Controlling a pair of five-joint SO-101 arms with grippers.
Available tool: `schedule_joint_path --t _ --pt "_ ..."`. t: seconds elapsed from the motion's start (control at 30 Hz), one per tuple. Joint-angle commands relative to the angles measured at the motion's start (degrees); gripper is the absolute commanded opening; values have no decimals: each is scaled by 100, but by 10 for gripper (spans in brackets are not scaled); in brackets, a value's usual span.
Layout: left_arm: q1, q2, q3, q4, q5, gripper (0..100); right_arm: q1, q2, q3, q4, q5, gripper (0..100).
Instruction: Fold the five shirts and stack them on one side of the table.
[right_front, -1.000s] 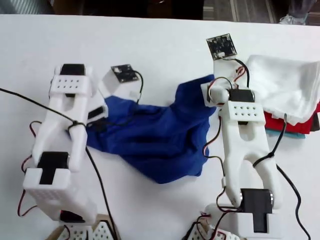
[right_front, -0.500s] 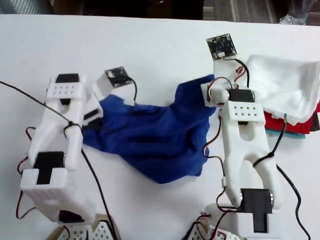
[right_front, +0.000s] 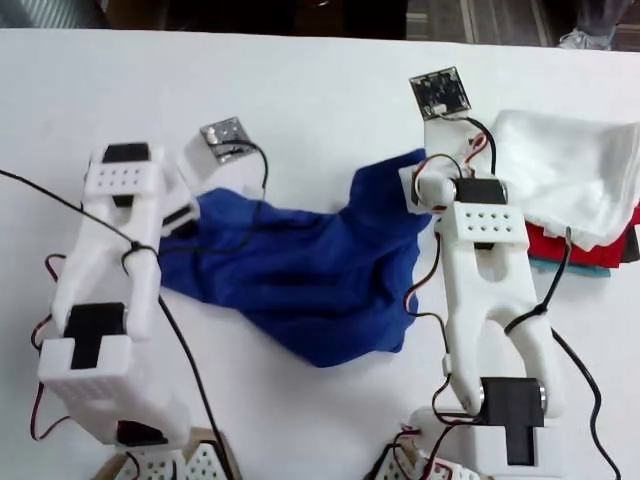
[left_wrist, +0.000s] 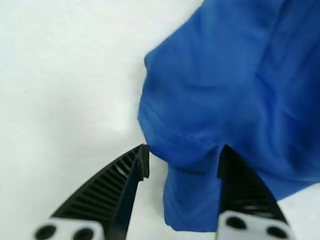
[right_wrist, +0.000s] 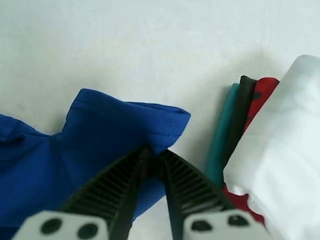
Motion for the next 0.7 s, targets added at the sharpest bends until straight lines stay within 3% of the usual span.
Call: schedule_joint_path --t 0.0,0.47,0.6,0.67 --pt "-35 -26 48 -62 -62 202 -31 -22 -299 -92 -18 21" --pt "-44 580 48 -281 -70 184 -13 -22 -299 -92 -26 21" --pt "-26 545 4 -308 -35 37 -4 -22 -299 -92 -26 21" --pt "-26 440 -136 -264 -18 35 -22 -13 -299 -92 -26 21"
